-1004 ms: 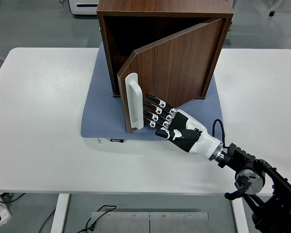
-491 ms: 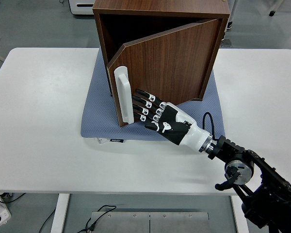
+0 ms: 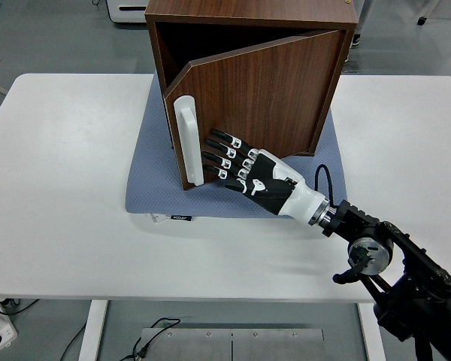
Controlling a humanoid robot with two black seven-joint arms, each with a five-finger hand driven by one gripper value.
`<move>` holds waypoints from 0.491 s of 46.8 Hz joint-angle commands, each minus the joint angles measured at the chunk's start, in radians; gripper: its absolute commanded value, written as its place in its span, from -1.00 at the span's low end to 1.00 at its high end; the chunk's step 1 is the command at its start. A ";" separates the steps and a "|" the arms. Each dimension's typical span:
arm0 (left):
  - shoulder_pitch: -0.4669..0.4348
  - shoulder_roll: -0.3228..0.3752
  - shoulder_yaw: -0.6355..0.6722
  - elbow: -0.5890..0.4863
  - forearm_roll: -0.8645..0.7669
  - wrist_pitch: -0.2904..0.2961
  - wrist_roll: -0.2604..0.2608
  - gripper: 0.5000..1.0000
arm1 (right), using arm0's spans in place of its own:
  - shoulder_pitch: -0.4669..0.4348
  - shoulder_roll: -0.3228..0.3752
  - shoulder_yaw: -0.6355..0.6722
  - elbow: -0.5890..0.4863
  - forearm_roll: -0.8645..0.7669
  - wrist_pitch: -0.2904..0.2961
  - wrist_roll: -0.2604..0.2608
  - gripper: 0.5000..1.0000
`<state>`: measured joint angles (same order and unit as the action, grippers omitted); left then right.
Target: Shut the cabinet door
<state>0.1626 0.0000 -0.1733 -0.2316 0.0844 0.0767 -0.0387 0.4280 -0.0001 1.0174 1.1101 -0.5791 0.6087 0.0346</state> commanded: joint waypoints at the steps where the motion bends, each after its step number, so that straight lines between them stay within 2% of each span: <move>1: 0.000 0.000 0.000 0.000 0.000 -0.002 0.000 1.00 | 0.015 0.000 0.001 -0.010 0.005 -0.003 0.001 1.00; 23: 0.000 0.000 0.000 0.000 0.000 0.000 0.000 1.00 | 0.089 0.000 0.001 -0.073 0.024 -0.010 0.001 1.00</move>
<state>0.1626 0.0000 -0.1734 -0.2316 0.0844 0.0766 -0.0382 0.5091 0.0000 1.0195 1.0449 -0.5555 0.6007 0.0344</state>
